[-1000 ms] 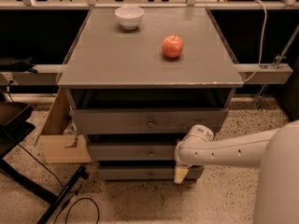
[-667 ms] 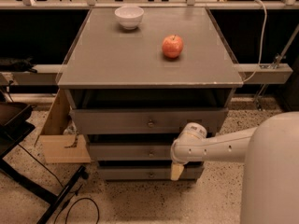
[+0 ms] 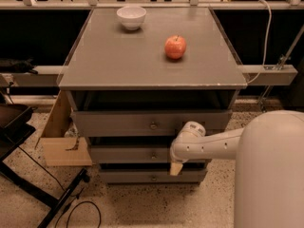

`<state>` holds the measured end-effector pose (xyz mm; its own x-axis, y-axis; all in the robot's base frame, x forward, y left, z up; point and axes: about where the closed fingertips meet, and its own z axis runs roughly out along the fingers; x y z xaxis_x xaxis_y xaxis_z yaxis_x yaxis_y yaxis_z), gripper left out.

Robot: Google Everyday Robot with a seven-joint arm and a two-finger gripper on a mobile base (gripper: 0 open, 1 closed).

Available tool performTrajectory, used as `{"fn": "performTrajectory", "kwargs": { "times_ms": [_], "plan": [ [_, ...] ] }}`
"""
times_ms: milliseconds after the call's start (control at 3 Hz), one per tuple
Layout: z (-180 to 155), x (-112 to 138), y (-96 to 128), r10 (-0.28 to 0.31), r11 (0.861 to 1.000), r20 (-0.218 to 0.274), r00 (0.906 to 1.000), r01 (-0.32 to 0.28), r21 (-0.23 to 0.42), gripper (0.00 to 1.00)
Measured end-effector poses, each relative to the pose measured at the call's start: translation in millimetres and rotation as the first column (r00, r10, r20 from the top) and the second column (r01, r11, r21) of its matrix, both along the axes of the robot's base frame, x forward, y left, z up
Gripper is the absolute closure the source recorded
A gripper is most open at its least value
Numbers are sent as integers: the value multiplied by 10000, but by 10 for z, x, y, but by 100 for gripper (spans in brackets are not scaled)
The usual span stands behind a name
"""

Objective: Open middle drawer

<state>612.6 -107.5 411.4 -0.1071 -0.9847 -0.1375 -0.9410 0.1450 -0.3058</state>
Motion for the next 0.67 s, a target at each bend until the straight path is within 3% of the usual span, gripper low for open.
{"fn": "performTrajectory", "kwargs": {
  "times_ms": [667],
  "plan": [
    [-16, 44, 55, 40, 9999, -40, 10000, -40, 153, 63]
  ]
}}
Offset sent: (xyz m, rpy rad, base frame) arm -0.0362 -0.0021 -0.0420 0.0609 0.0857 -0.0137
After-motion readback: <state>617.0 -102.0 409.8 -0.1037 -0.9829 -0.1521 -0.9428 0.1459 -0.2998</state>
